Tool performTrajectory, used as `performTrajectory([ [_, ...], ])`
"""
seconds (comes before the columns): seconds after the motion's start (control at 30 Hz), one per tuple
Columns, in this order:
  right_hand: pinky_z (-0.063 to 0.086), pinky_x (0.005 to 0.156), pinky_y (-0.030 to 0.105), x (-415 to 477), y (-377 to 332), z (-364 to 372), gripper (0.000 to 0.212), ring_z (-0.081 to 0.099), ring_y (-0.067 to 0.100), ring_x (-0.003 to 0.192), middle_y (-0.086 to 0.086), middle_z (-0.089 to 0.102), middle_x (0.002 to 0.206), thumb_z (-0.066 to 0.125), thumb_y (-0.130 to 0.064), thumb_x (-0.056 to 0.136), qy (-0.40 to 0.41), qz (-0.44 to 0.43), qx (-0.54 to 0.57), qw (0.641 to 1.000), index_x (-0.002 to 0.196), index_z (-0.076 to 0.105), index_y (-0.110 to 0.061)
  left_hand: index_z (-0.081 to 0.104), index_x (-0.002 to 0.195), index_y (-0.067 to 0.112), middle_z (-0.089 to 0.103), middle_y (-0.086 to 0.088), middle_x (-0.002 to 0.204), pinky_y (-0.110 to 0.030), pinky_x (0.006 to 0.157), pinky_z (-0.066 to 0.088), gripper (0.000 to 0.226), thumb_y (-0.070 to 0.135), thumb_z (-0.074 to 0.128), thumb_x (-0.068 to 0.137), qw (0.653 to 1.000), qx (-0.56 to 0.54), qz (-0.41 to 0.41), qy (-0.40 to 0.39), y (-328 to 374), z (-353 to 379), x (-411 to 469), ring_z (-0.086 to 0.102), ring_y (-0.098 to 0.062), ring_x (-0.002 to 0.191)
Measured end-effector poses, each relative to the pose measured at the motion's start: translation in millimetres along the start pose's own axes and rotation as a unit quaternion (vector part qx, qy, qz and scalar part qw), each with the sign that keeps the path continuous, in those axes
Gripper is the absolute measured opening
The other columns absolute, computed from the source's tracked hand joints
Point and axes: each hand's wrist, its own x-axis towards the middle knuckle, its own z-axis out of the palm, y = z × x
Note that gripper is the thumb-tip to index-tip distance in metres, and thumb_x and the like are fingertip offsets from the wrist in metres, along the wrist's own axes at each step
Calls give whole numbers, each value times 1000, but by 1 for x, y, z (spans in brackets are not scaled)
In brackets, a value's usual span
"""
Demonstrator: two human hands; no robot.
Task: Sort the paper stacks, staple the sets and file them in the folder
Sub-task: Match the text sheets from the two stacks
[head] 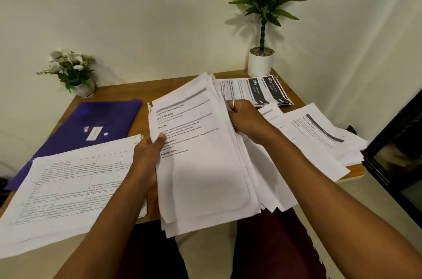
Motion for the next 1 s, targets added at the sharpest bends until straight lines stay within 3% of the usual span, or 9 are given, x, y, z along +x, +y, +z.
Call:
performTrajectory([
  [0.07, 56, 65, 37, 0, 10, -7, 32, 65, 21, 77, 9, 76, 95, 58, -38, 102, 2, 33, 58, 998, 105, 73, -10, 52, 117, 20, 65, 6, 93, -24, 59, 48, 20, 32, 57, 103, 998, 59, 17, 3, -3, 0, 2, 65, -12, 81],
  [0.13, 56, 71, 35, 3, 22, -17, 36, 68, 18, 79, 5, 76, 99, 51, -47, 104, 42, 49, 81, 995, 110, 72, -18, 57, 123, 14, 69, 2, 102, -23, 61, 50, 26, 29, 59, 102, 995, 95, 34, -2, -9, -2, 7, 66, -12, 82],
  [0.2, 53, 79, 33, 9, 41, -32, 35, 66, 14, 83, 4, 74, 102, 49, -41, 105, 150, 31, -50, 987, 106, 73, -16, 59, 130, 11, 70, -2, 114, -23, 64, 52, 33, 28, 60, 101, 987, 149, 60, 1, -17, -4, 11, 68, -12, 83],
  [0.27, 51, 88, 34, 16, 67, -49, 25, 64, 21, 104, 8, 69, 119, 54, -31, 104, 258, 14, -201, 945, 110, 72, -14, 58, 130, 11, 69, -4, 117, -22, 63, 50, 34, 31, 58, 102, 972, 220, 88, -7, -26, -6, 11, 67, -11, 80],
  [0.33, 45, 98, 41, 19, 94, -64, 26, 53, 29, 123, 11, 60, 135, 62, -25, 99, 304, 33, -298, 904, 122, 68, -14, 59, 127, 12, 70, -5, 118, -19, 62, 49, 34, 35, 57, 102, 952, 280, 122, -17, -33, -7, 10, 66, -9, 78],
  [0.43, 33, 108, 51, 18, 119, -77, 49, 41, 37, 132, 13, 51, 144, 65, -37, 94, 295, 109, -358, 879, 135, 58, -11, 59, 124, 12, 69, -3, 114, -17, 61, 48, 35, 38, 57, 101, 939, 312, 145, -4, -38, -9, 10, 64, -7, 74],
  [0.6, 26, 113, 54, 23, 124, -85, 70, 34, 39, 140, 15, 46, 149, 65, -50, 92, 244, 150, -350, 892, 145, 45, -10, 62, 123, 8, 69, -4, 108, -11, 60, 46, 32, 31, 56, 101, 940, 297, 166, -10, -38, -13, 6, 64, -6, 74],
  [0.83, 29, 112, 53, 35, 116, -105, 57, 34, 42, 139, 15, 47, 146, 72, -53, 86, 181, 175, -365, 896, 128, 62, -16, 60, 128, 10, 69, 0, 109, -9, 59, 49, 32, 27, 56, 102, 953, 255, 164, -20, -37, -17, 6, 67, -5, 81],
  [1.0, 37, 101, 49, 31, 103, -101, 34, 50, 39, 122, 14, 63, 130, 80, -36, 84, 245, 93, -356, 897, 108, 74, -13, 59, 128, 13, 68, 1, 110, -14, 65, 50, 29, 27, 56, 102, 958, 235, 162, -23, -38, -17, 7, 67, -6, 84],
])
